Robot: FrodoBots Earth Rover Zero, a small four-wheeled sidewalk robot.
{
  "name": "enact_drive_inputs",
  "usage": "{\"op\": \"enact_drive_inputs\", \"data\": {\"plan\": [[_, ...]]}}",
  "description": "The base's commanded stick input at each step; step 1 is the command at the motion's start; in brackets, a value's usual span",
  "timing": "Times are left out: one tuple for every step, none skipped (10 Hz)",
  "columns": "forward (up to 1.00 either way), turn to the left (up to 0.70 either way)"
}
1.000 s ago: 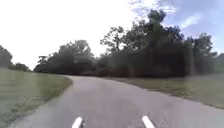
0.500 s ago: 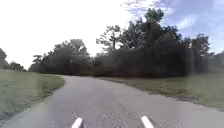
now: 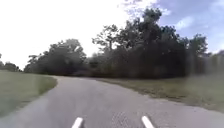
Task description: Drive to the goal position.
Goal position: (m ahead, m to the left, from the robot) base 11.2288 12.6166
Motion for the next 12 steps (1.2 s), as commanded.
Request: {"op": "enact_drive_inputs", "data": {"plan": [[0.68,0.34],[0.68,0.34],[0.69,0.34],[0.69,0.34],[0.69,0.34],[0.69,0.34],[0.69,0.34],[0.69,0.34],[0.69,0.29],[0.69,0.11],[0.69,0.03],[0.69,0.03]]}}
